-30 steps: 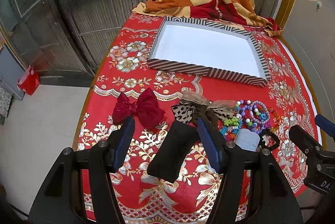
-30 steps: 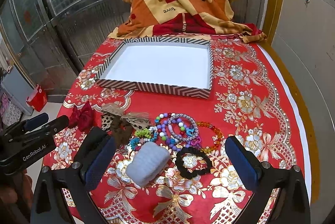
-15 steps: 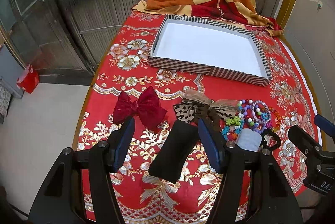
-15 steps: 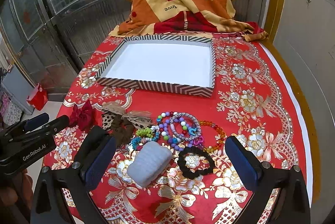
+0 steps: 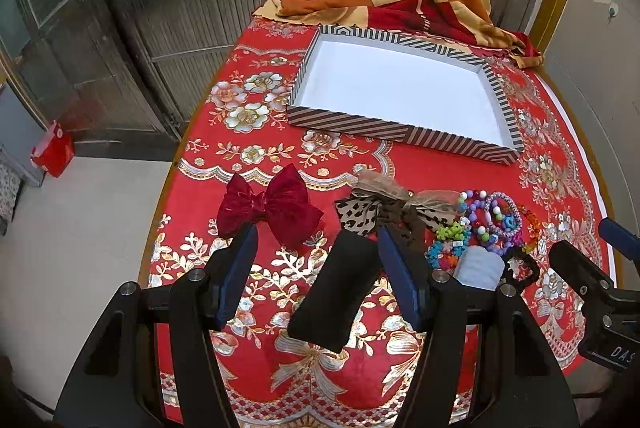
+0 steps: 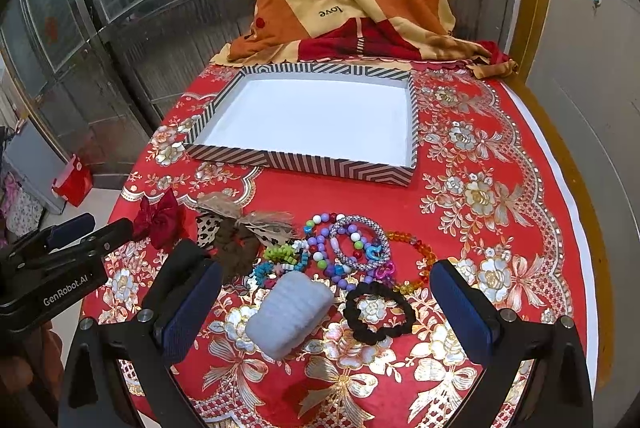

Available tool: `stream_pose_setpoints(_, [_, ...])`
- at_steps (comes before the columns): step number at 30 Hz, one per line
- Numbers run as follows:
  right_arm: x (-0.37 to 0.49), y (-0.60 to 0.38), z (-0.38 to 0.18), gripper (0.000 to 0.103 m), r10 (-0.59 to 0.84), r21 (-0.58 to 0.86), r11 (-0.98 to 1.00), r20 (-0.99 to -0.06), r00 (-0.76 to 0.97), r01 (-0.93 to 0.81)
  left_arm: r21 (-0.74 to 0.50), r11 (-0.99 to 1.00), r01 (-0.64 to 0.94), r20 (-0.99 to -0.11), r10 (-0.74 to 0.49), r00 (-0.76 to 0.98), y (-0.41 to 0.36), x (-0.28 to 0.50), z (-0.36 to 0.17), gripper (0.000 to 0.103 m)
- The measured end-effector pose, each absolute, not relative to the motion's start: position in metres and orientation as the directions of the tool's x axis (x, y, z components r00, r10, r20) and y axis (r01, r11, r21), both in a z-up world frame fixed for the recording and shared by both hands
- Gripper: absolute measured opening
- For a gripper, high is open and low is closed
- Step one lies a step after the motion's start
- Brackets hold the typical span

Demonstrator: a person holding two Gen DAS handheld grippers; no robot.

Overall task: Organize jewelry
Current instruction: 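Grasp the black velvet holder with left tool while right tool grasps silver bangle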

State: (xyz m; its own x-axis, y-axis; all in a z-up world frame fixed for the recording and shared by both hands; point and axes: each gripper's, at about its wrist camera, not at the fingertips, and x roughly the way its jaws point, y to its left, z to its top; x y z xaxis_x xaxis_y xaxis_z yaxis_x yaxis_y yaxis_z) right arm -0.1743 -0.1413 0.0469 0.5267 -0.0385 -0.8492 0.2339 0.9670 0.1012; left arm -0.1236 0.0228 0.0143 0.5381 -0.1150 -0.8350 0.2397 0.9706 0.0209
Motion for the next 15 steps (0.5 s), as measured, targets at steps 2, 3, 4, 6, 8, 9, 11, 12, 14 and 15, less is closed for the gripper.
stream_pose_setpoints(2, [-0.174,-0.142,0.046,0.103,-0.035,0.104,0.967,-0.851,0.524,0.234,0.021,0.971,0.239,-0.838,-0.113,0.534,0.025,-0.123,0.012,0.062])
stream_pose_setpoints(3, [-0.173,-0.142,0.045,0.103,-0.032,0.106,0.967,-0.852,0.523,0.233,0.021,0.971,0.239,-0.839,-0.113,0.533,0.027,-0.122,0.012,0.062])
stream_pose_setpoints(4, [-0.173,-0.143,0.045,0.103,-0.031,0.106,0.967,-0.852,0.522,0.231,0.020,0.971,0.238,-0.839,-0.113,0.532,0.029,-0.122,0.013,0.062])
stream_pose_setpoints(6, [-0.174,-0.144,0.044,0.103,-0.028,0.106,0.968,-0.853,0.520,0.226,0.016,0.970,0.241,-0.839,-0.118,0.530,0.033,-0.120,0.016,0.062])
stream_pose_setpoints(8, [-0.175,-0.147,0.043,0.103,-0.019,0.110,0.970,-0.854,0.520,0.215,0.016,0.969,0.248,-0.845,-0.120,0.521,0.043,-0.116,0.017,0.062])
stream_pose_setpoints(9, [-0.177,-0.148,0.042,0.103,-0.014,0.110,0.972,-0.854,0.520,0.208,0.012,0.971,0.240,-0.848,-0.117,0.517,0.049,-0.114,0.017,0.062])
stream_pose_setpoints(11, [-0.179,-0.151,0.037,0.103,-0.008,0.112,0.973,-0.857,0.515,0.200,-0.021,0.974,0.224,-0.854,-0.134,0.503,0.062,-0.110,0.017,0.062])
stream_pose_setpoints(12, [-0.180,-0.152,0.034,0.103,-0.001,0.116,0.973,-0.860,0.510,0.197,-0.045,0.975,0.217,-0.859,-0.149,0.489,0.068,-0.108,0.016,0.062])
stream_pose_setpoints(14, [-0.183,-0.155,0.029,0.103,0.015,0.130,0.973,-0.863,0.505,0.193,-0.103,0.972,0.212,-0.871,-0.191,0.452,0.076,-0.106,0.012,0.062])
stream_pose_setpoints(15, [-0.185,-0.156,0.026,0.103,0.025,0.138,0.972,-0.866,0.499,0.190,-0.125,0.968,0.219,-0.877,-0.211,0.432,0.077,-0.105,0.009,0.062])
